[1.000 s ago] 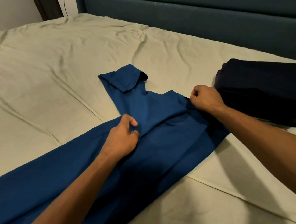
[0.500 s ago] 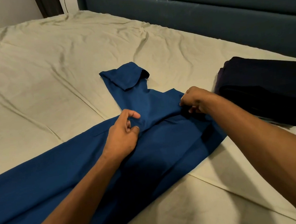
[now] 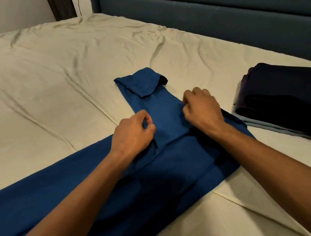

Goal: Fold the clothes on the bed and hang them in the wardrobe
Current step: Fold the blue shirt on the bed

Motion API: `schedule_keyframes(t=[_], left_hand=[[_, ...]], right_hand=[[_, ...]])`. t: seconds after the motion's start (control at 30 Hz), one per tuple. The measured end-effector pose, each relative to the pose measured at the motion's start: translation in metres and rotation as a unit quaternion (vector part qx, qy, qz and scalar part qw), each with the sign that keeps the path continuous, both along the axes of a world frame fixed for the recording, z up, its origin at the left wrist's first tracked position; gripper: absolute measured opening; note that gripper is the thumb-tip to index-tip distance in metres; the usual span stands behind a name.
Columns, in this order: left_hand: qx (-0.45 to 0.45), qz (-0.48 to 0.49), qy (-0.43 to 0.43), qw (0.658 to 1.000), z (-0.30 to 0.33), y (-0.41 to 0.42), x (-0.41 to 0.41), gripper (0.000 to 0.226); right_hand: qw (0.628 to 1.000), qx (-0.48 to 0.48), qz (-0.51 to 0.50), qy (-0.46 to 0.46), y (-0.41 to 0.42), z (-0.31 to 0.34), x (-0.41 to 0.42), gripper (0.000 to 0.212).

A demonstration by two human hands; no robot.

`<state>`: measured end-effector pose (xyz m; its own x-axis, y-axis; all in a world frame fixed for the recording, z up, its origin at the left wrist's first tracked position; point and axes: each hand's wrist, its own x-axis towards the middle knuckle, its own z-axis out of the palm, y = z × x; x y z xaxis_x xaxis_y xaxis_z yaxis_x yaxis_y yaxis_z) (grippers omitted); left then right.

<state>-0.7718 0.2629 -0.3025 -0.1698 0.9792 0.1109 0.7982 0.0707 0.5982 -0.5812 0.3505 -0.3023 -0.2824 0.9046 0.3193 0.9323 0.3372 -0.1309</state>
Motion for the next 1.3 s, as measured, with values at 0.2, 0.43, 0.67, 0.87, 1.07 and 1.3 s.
schedule_keyframes(t=[0.2, 0.43, 0.67, 0.87, 1.07, 1.3], left_hand=[[0.020, -0.059, 0.236, 0.970, -0.010, 0.079, -0.006, 0.031], [-0.173, -0.065, 0.383, 0.905, -0.020, 0.164, -0.005, 0.049], [0.113, -0.021, 0.298, 0.948, 0.015, 0.141, -0.014, 0.025], [0.341, -0.184, 0.110, 0.915, 0.089, 0.017, 0.001, 0.041], [0.261, -0.365, 0.048, 0.892, 0.084, -0.145, 0.032, 0.025], [0.167, -0.335, -0.032, 0.927, 0.020, -0.222, 0.028, 0.027]], right_hand=[[0.988, -0.121, 0.023, 0.095, 0.014, -0.016, -0.045, 0.026], [0.954, -0.165, -0.078, 0.239, 0.019, -0.032, -0.042, 0.025], [0.944, -0.195, -0.077, 0.254, 0.010, -0.024, -0.036, 0.024], [0.666, -0.325, -0.119, 0.660, -0.042, -0.001, -0.015, 0.022], [0.392, -0.464, -0.037, 0.793, -0.127, 0.023, 0.022, 0.075], [0.468, -0.538, -0.135, 0.688, -0.207, 0.030, 0.036, 0.028]])
